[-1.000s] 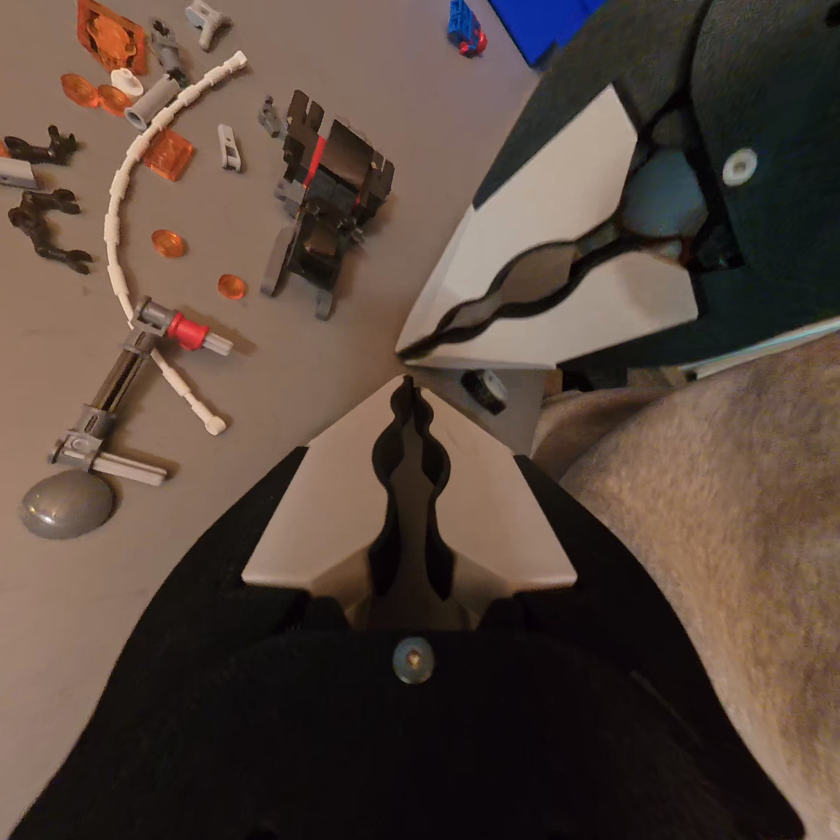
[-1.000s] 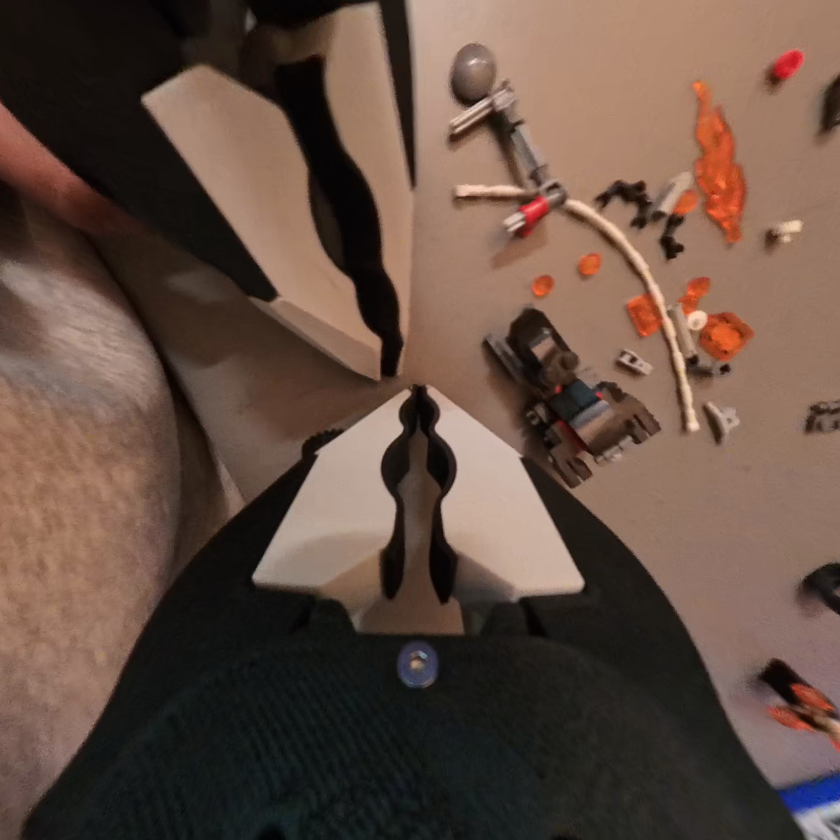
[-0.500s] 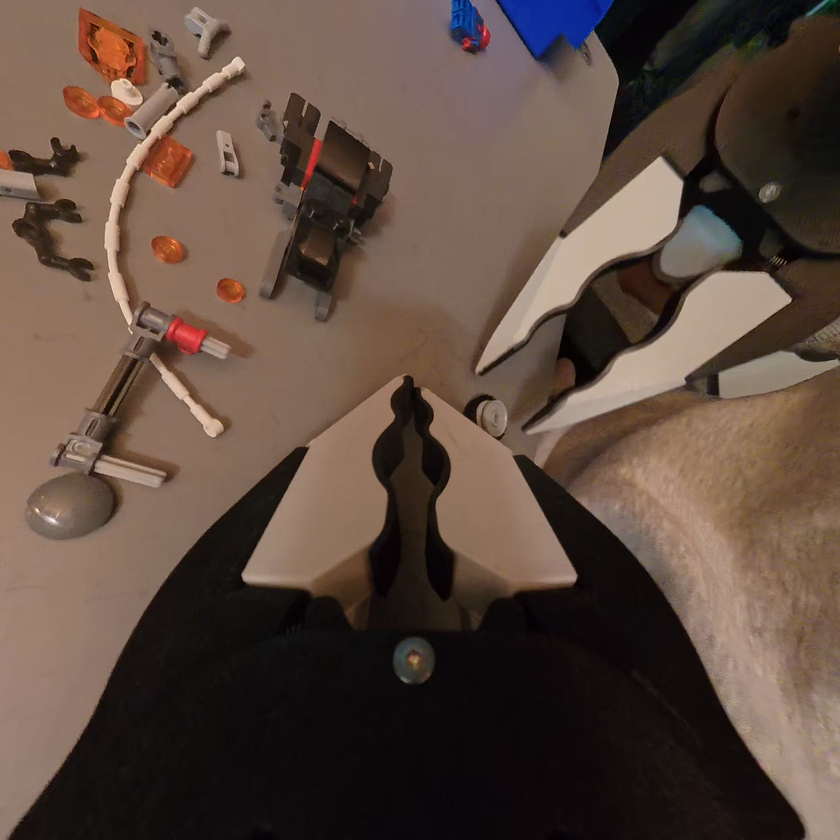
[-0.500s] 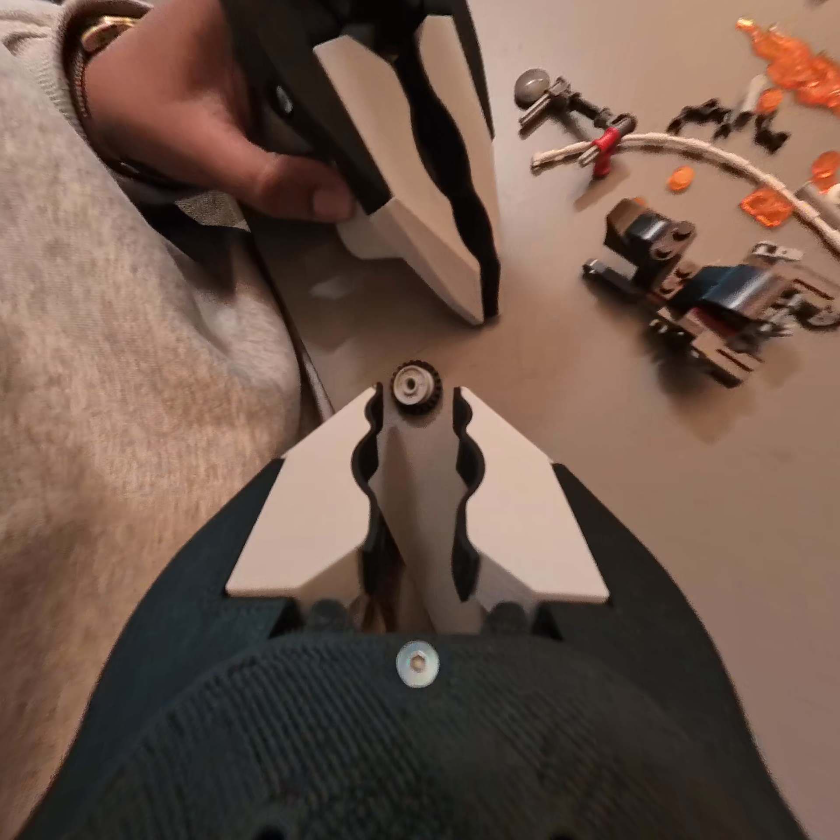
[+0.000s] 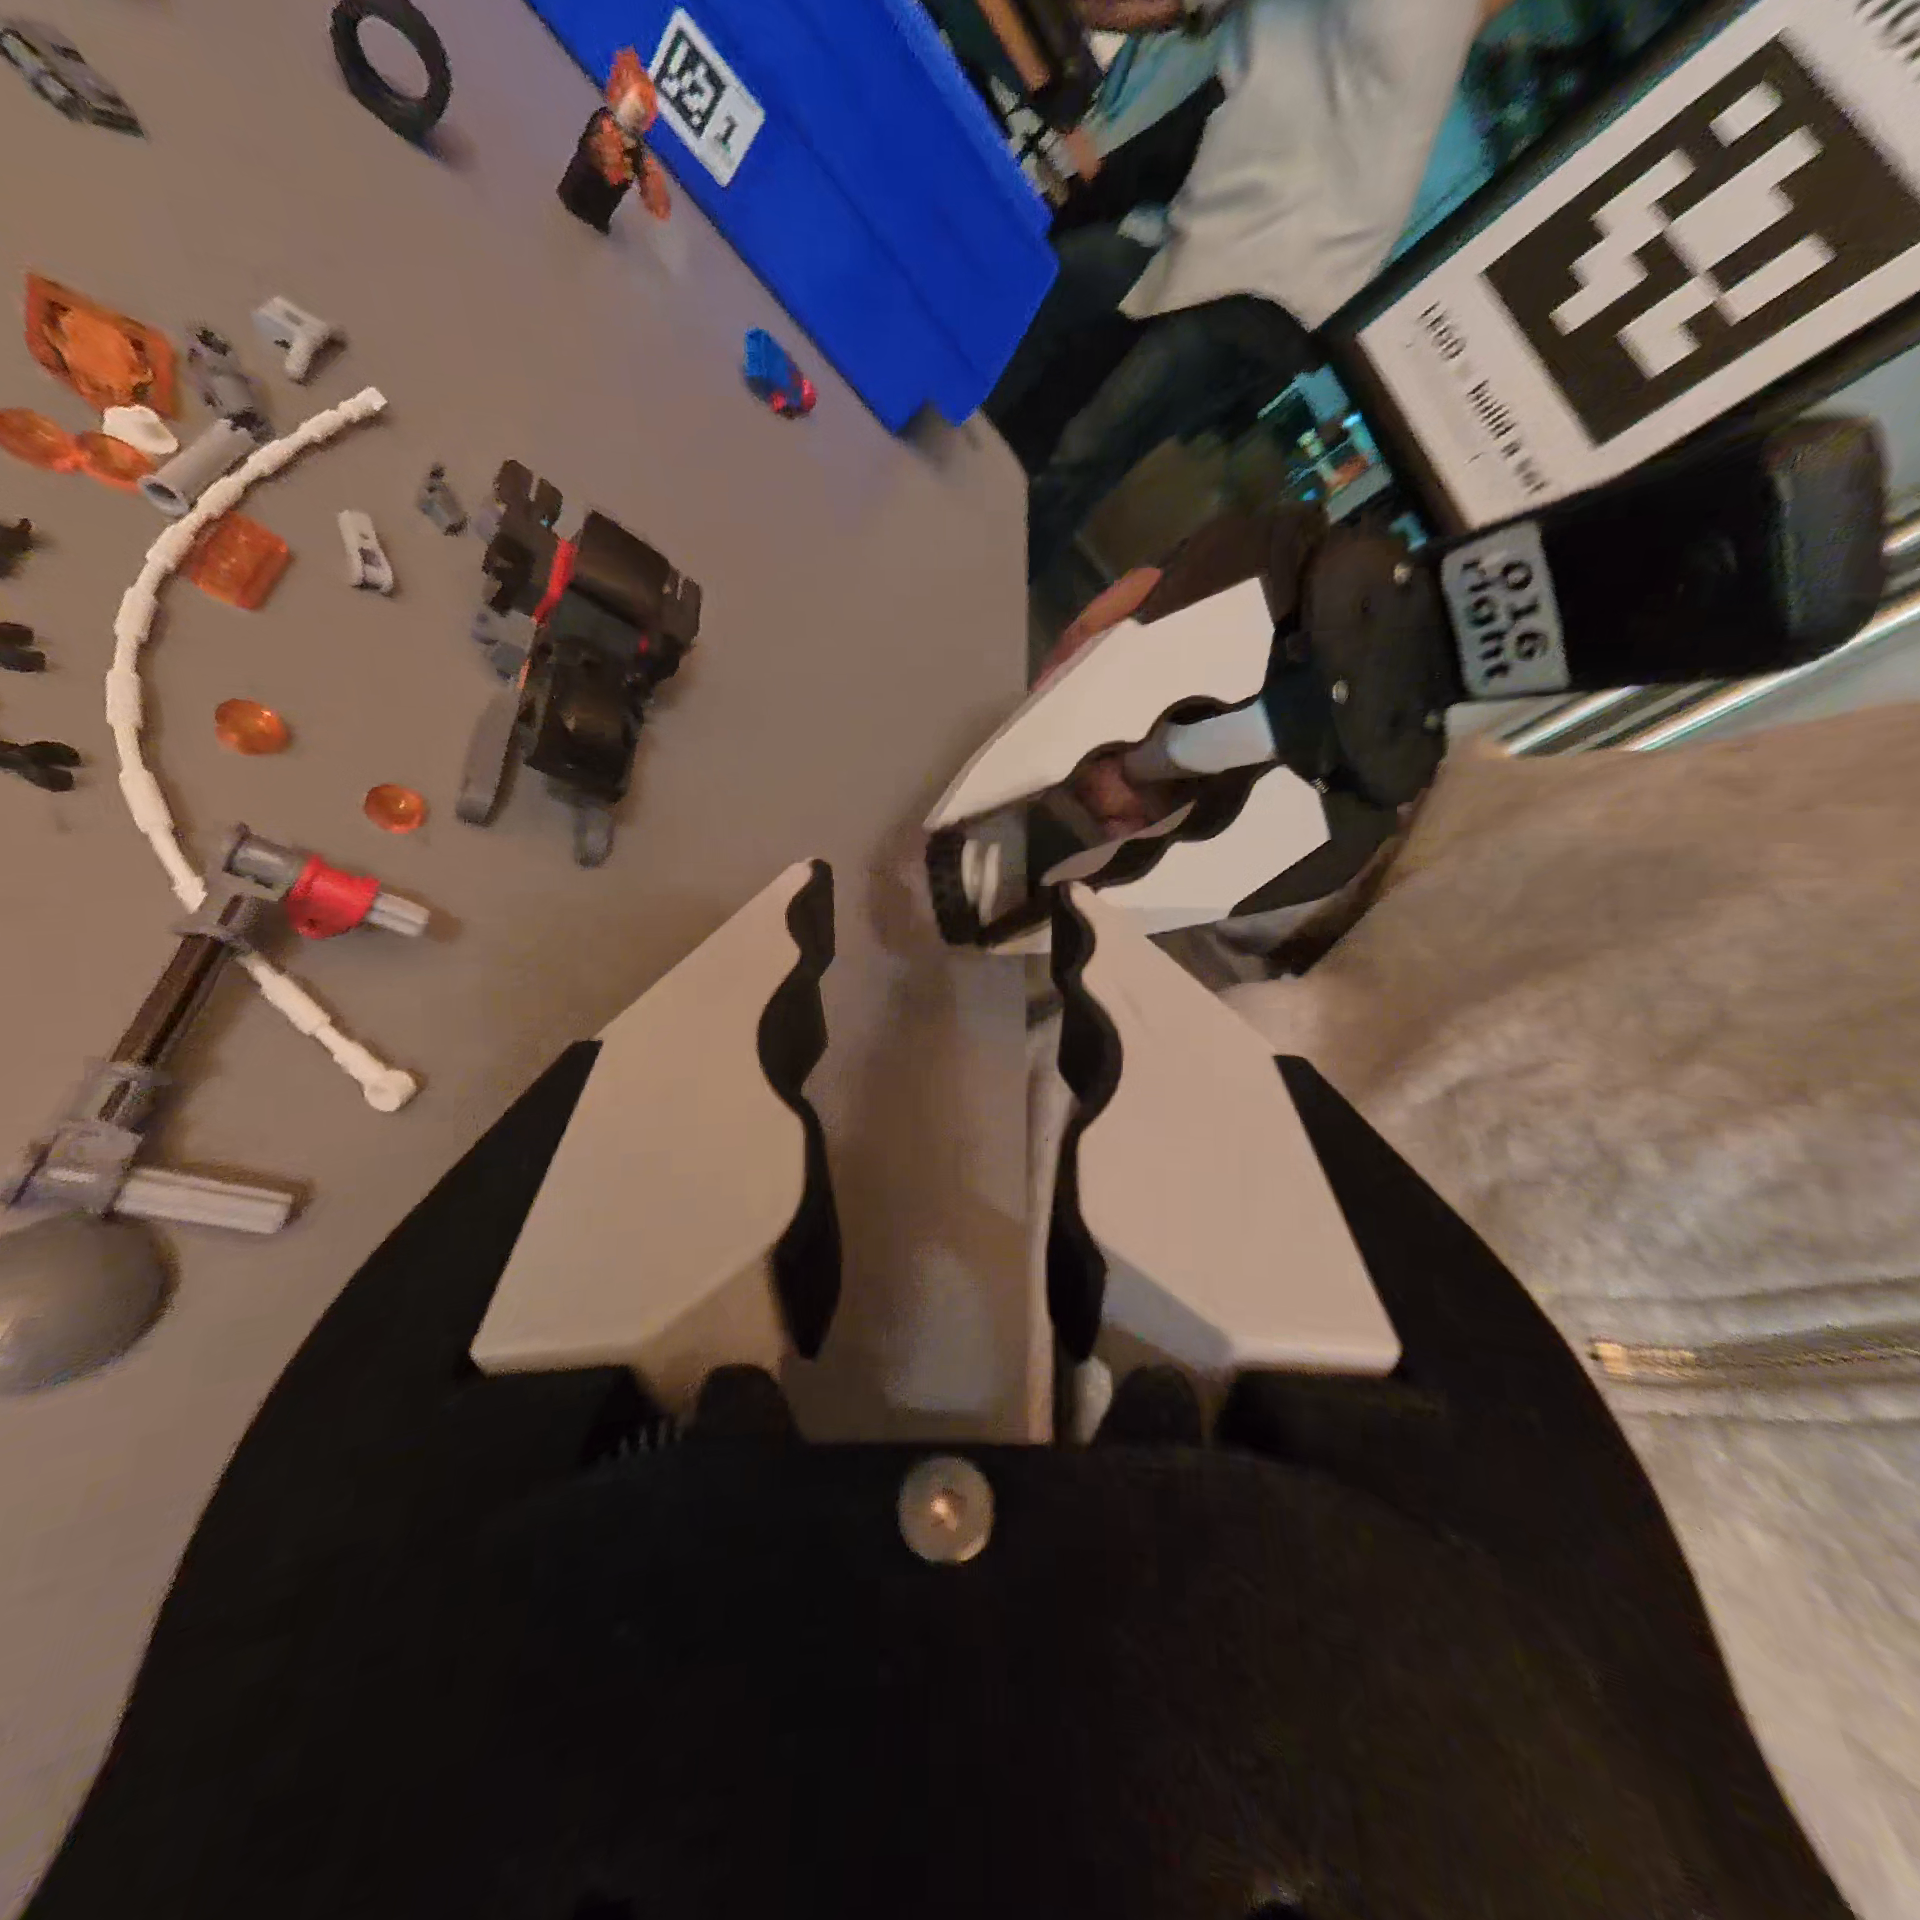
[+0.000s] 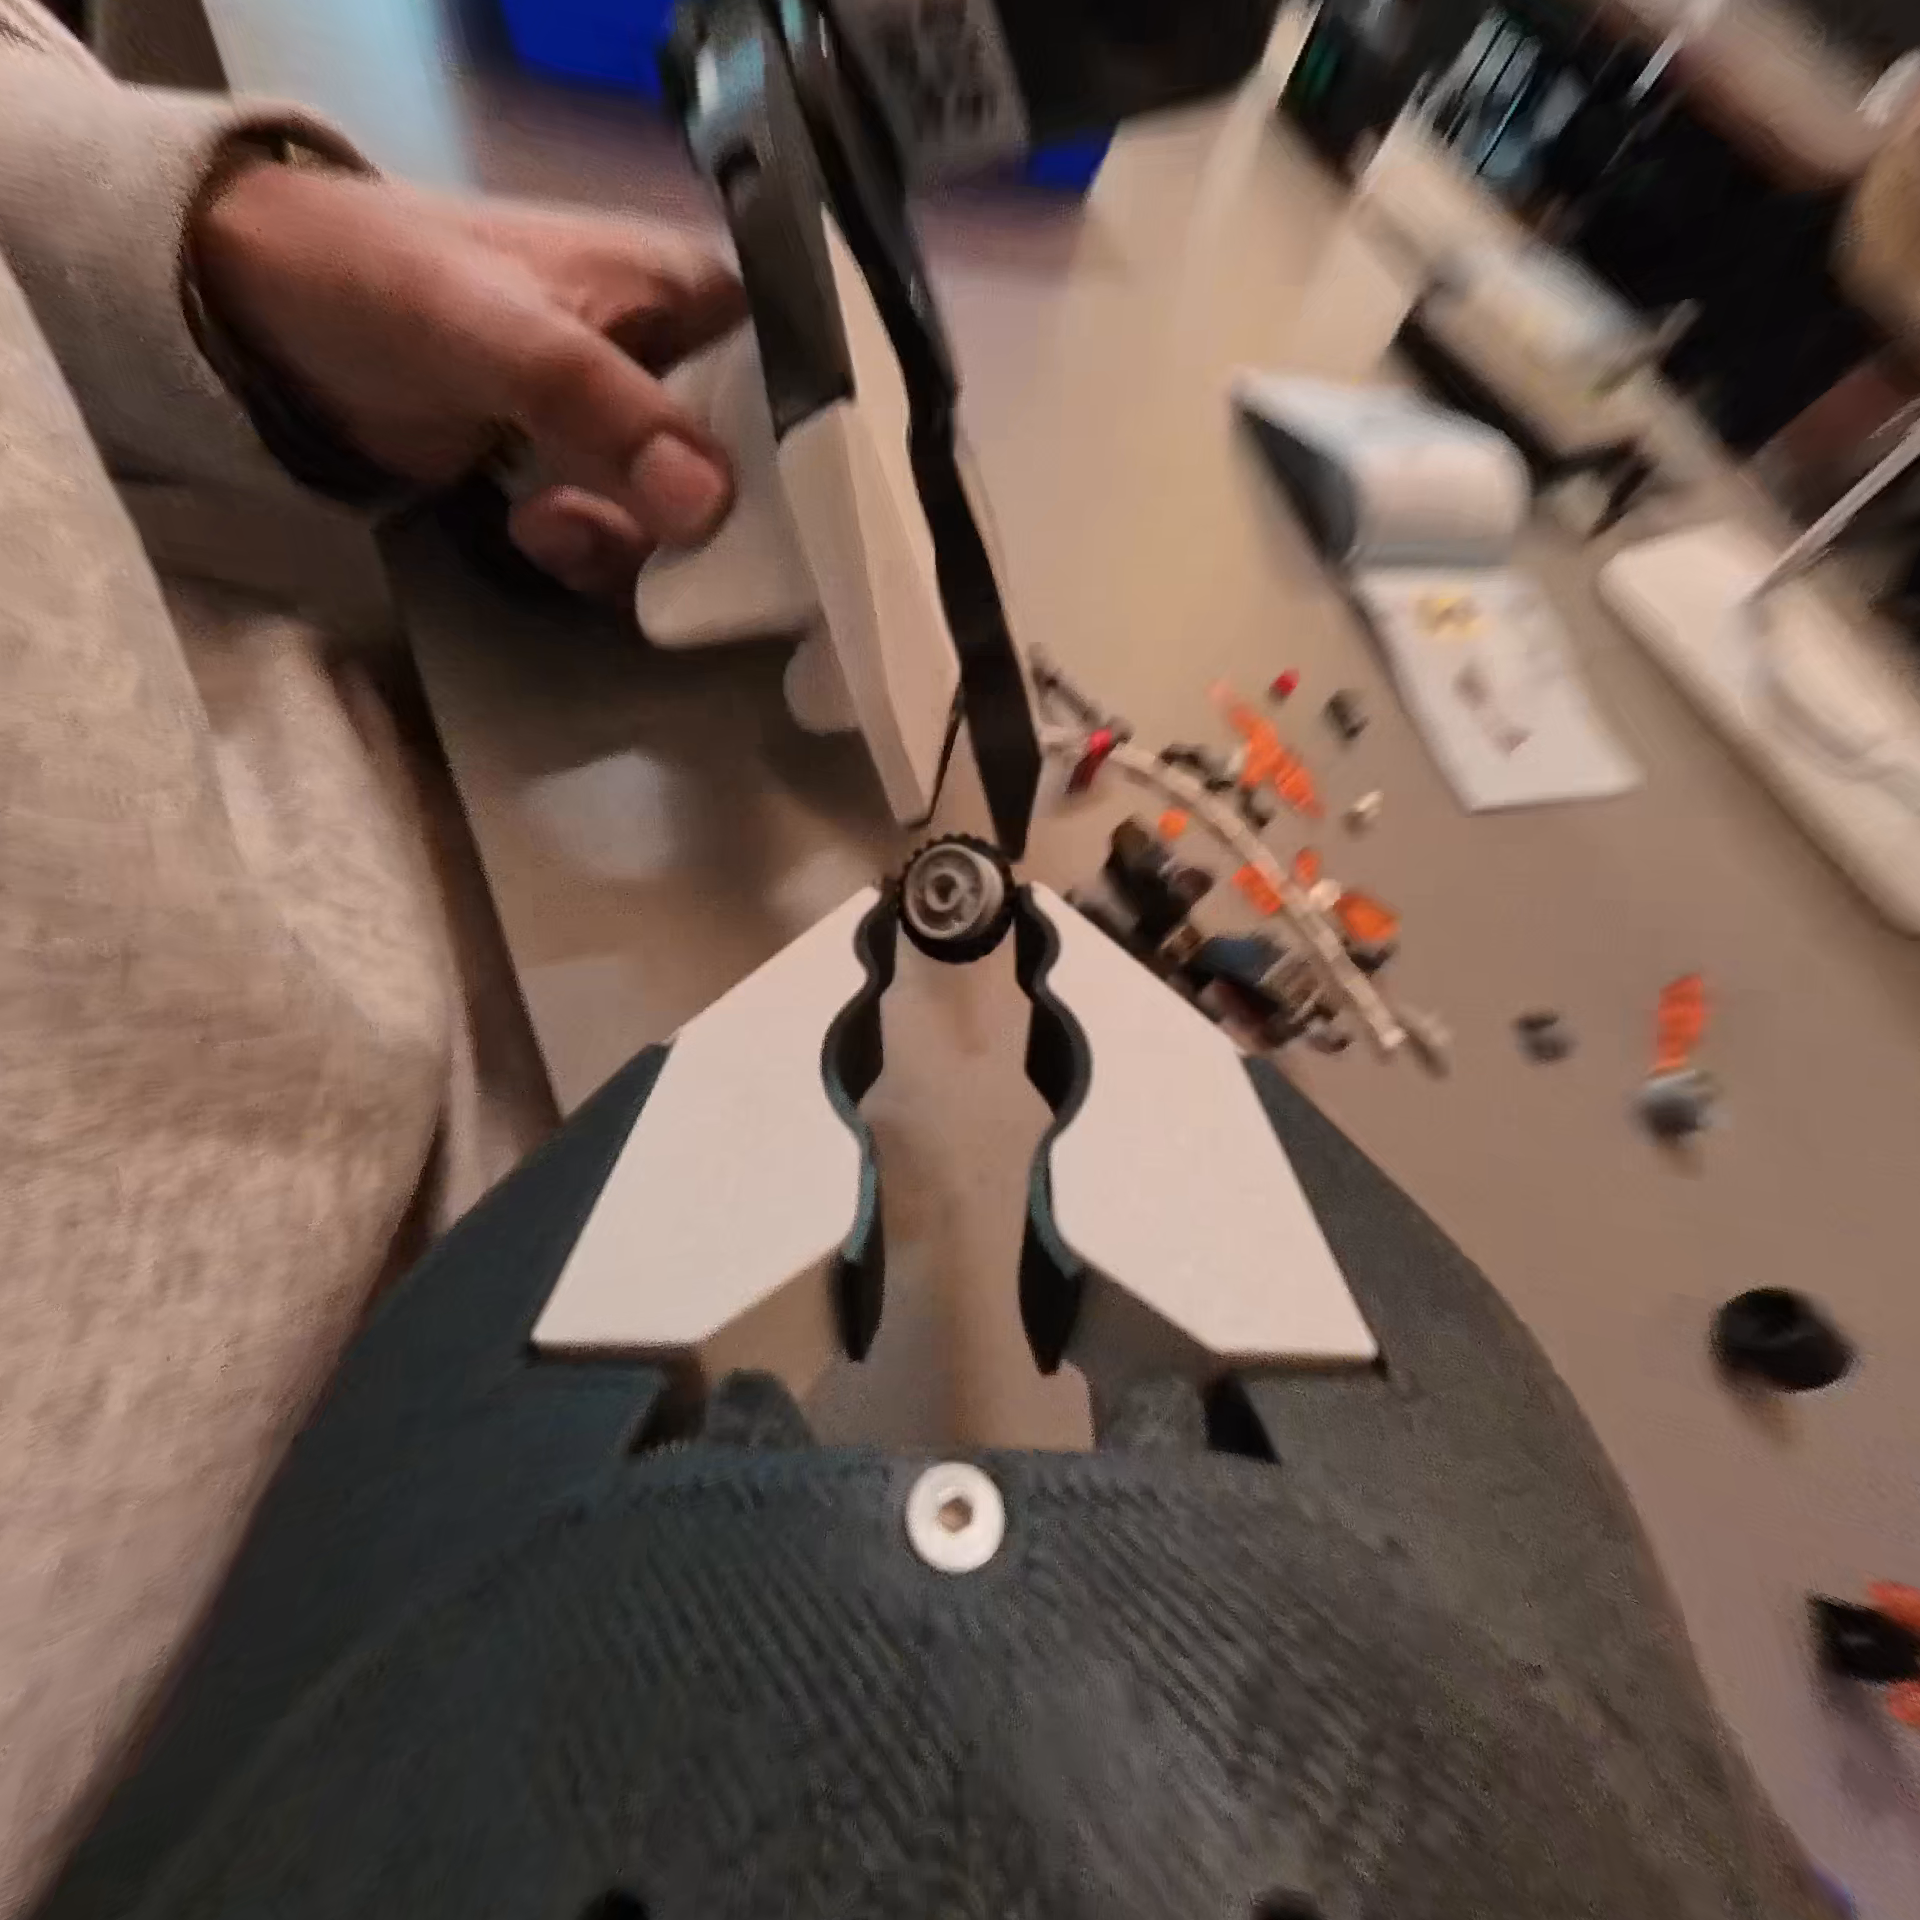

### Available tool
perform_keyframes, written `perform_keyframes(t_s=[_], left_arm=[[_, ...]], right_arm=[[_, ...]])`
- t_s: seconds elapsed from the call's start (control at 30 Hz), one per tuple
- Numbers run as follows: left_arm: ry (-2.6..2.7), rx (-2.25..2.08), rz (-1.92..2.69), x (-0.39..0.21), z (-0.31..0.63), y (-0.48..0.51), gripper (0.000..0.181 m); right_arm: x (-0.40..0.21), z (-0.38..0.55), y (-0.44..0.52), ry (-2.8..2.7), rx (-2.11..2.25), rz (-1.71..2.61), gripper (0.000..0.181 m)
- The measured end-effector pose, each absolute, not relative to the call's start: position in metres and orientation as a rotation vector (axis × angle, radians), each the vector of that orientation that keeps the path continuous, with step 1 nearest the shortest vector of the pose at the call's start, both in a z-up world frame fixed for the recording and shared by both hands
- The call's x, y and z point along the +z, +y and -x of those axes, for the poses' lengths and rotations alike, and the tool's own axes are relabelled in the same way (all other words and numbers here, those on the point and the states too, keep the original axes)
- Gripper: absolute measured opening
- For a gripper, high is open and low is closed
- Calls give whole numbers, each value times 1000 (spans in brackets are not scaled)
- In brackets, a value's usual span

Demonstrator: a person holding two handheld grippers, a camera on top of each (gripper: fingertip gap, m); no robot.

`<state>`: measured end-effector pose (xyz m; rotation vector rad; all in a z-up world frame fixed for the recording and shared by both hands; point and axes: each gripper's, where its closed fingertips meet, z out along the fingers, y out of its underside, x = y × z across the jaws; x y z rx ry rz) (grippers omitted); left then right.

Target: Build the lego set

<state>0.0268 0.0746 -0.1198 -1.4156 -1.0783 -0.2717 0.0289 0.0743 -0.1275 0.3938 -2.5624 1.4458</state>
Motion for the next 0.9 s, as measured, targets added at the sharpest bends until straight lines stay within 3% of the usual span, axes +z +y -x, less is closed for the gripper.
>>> perform_keyframes(t_s=[0.07,0.17,0.23,0.43,0.6,0.9], left_arm=[[-1036,-309,1361,-111,-27,77,39],[-978,-325,1325,-102,-30,79,13],[-958,-269,1316,-97,-28,76,6],[-897,-174,1294,-84,-29,69,5],[-809,-264,1216,-70,-35,69,5],[-737,-334,1242,-67,-44,84,5]], right_arm=[[-112,-28,69,-2389,1541,-456,20],[-105,-28,61,-2244,1598,-508,20],[-102,-27,57,-2184,1652,-507,20],[-87,-27,56,-2268,1991,-470,37],[-65,-20,66,-2491,2409,-339,40],[-70,-42,68,-2781,2458,-378,36]])
